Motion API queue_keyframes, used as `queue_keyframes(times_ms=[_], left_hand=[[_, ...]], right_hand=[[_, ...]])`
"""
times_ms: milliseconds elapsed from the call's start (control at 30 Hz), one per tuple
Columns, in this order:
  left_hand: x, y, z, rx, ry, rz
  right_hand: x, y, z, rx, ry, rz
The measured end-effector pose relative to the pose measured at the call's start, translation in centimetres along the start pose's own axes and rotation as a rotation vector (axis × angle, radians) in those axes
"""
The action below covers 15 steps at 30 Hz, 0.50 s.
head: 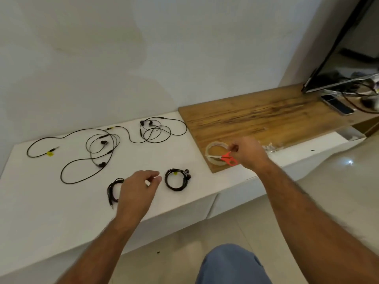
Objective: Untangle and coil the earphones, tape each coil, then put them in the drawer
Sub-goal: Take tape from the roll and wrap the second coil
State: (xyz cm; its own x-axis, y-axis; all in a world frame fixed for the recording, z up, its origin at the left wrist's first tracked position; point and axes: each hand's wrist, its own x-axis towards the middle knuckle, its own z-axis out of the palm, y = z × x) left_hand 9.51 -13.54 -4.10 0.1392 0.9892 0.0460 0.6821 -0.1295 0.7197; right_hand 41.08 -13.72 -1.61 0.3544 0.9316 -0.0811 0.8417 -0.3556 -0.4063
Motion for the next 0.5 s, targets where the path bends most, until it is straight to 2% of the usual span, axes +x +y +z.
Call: queue_keyframes(times_ms=[233,333,500], left_hand=[[4.3,8.0,7.1,-0.054,-0.155,0.029],[6.2,9.1,8.9,-0.008,-0.17,-0.023],[7.7,9.5,11.4,0.126,-0.246,-0.066]], right_hand=[[0.9,2.6,1.0,-0.011,-0.053,-0.128],[1.4,2.7,1.6,-0.009,-0.089,-0.179],[2.0,2.8,2.0,-0.157,-0.083,-0.264]])
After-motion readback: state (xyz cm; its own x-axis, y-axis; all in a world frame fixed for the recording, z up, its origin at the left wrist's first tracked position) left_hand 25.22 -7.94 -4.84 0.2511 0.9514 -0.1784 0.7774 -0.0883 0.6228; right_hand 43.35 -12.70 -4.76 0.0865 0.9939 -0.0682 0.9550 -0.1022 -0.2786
